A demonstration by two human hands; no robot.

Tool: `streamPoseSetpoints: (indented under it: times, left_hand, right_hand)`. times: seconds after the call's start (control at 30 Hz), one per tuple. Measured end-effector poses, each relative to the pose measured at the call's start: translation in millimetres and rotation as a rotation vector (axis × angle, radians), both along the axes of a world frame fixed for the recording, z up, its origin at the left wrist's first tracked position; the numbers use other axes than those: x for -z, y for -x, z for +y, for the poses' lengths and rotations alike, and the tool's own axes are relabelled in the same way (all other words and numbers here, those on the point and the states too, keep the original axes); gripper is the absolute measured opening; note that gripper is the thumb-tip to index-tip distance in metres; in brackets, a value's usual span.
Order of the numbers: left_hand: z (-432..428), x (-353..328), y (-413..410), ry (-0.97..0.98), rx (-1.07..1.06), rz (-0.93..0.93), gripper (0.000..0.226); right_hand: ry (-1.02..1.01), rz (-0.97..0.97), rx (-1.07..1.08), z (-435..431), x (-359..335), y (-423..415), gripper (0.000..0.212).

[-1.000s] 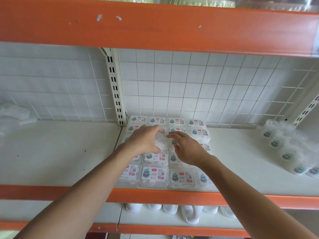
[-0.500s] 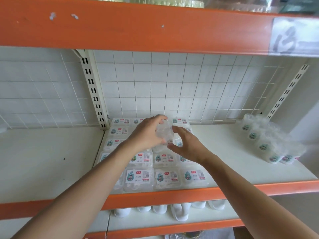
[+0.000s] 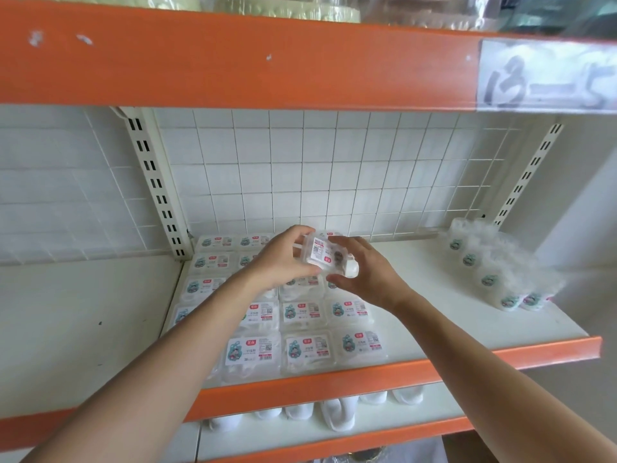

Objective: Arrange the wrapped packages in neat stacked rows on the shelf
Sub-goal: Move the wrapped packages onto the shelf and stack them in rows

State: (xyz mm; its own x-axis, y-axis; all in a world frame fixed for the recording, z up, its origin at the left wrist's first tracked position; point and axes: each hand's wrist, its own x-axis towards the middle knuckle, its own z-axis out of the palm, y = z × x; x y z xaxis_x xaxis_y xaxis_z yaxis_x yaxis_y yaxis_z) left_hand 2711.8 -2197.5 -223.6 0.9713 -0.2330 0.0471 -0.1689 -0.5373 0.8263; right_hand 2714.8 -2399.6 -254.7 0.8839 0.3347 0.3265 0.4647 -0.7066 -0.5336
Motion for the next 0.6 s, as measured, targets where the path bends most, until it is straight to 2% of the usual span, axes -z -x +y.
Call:
streamPoseSetpoints:
  times: [0.07,0.27,0.4,0.5,0.6]
  left_hand:
    - [0,0,-1,-0.011,-0.005,0.004,0.068]
    - [3,4,-3,0.032,-0.115,0.033,0.023]
    - [5,7,-2,0.169,-0.172,0.151,0.021]
    - [1,9,1,0.266,-0.164,0.225,0.023]
    - [-7,12,0,0.203,-0.141,0.21,0.023]
  right_hand:
    - [0.006,-0.015,-0.005,-1,1,-1,0.073]
    - [-0.096,0.044,-0.098,0,8,-3,0.07]
    - [-0.333,0.167,-0.002,-1,4,-3,0.063]
    - [-0.458,0.307,0.068,-3,0,-3,0.049]
    - [-0.503,0.301,0.087,-2,0,-4,0.028]
